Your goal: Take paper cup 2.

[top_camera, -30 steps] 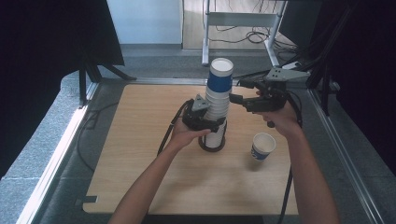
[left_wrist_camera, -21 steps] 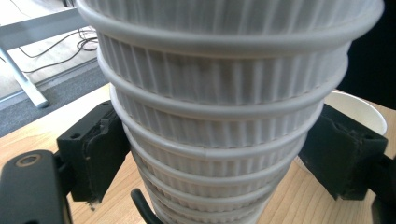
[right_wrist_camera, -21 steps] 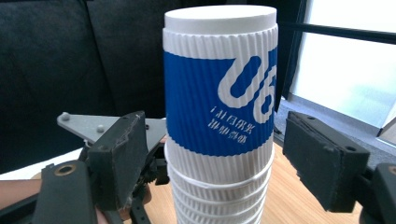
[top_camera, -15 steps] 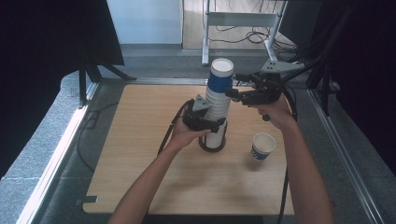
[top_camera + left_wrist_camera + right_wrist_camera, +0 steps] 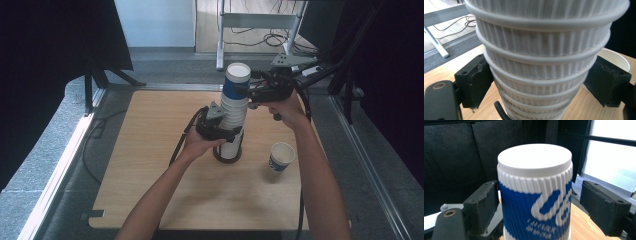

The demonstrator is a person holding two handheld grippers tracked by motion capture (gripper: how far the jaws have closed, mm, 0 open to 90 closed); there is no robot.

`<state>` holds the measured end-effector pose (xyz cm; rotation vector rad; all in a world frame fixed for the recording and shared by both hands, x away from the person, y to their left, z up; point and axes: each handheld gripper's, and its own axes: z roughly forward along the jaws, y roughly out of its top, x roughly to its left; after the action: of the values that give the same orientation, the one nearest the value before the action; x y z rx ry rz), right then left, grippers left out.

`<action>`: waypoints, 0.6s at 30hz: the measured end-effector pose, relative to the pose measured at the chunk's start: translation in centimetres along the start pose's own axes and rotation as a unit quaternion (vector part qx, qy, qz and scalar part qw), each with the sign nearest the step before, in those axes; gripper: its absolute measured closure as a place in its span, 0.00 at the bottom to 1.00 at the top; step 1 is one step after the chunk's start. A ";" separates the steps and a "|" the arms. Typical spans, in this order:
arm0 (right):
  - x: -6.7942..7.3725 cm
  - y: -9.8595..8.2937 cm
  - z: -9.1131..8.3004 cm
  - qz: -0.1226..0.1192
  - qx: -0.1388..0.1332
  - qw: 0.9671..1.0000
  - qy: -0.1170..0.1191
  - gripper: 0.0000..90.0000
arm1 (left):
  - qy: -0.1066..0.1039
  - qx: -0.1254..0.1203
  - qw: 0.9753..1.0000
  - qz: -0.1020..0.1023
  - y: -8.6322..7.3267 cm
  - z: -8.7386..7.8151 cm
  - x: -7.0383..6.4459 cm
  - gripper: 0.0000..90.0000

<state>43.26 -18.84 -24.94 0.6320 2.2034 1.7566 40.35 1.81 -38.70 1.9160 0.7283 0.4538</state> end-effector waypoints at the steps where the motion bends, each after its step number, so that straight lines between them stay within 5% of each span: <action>1: 0.0 0.1 0.2 -0.001 0.000 1.000 0.001 0.18 | 0.000 0.000 1.000 -0.001 0.0 0.0 0.0 0.15; 18: 0.4 0.5 1.6 -0.006 -0.001 1.000 -0.002 0.29 | 0.002 0.003 1.000 0.001 0.0 0.0 -0.1 0.15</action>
<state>43.69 -17.21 -24.79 0.6208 2.1986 1.7503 40.27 1.73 -38.65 1.9210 0.7317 0.4568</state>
